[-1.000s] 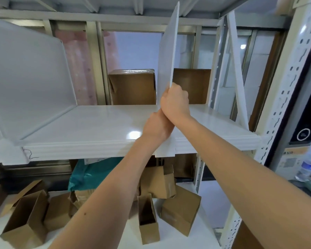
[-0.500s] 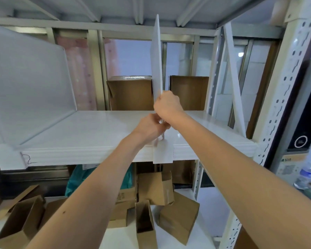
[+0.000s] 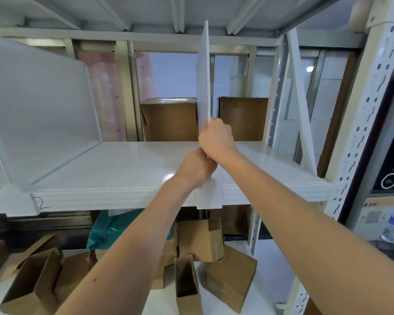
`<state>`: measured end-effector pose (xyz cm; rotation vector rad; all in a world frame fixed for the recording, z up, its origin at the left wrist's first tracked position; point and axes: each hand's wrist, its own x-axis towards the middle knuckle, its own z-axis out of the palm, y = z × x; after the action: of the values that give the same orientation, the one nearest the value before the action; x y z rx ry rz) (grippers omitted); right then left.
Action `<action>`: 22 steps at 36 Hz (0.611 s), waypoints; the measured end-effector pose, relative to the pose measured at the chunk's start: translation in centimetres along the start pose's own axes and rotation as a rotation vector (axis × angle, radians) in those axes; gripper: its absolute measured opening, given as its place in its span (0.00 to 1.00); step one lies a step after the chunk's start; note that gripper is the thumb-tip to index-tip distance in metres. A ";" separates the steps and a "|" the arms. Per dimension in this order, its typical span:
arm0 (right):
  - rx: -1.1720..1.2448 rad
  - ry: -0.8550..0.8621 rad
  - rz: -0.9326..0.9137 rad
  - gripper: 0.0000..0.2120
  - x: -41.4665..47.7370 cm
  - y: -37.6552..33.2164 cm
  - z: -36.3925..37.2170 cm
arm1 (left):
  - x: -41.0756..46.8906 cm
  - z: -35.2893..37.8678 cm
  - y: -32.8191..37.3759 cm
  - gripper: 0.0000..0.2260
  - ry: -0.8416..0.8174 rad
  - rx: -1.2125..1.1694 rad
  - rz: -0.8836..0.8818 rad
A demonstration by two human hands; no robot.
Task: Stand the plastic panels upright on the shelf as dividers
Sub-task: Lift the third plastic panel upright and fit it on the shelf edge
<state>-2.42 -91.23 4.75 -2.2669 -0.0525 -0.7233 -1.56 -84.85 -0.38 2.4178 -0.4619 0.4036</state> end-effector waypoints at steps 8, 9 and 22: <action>-0.029 0.050 -0.034 0.09 0.1 1.2 0.7 | -0.2 1.0 -0.1 0.11 0.028 0.278 0.164; -0.018 0.066 -0.023 0.09 0.3 1.4 0.8 | -0.2 1.2 0.0 0.11 0.032 0.284 0.179; -0.017 0.082 -0.086 0.11 -0.1 1.5 1.3 | -0.8 1.4 0.1 0.13 0.051 0.326 0.124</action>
<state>-1.47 -91.43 3.01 -2.2601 -0.1054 -0.8648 -2.07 -85.62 -1.73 2.6917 -0.5623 0.6365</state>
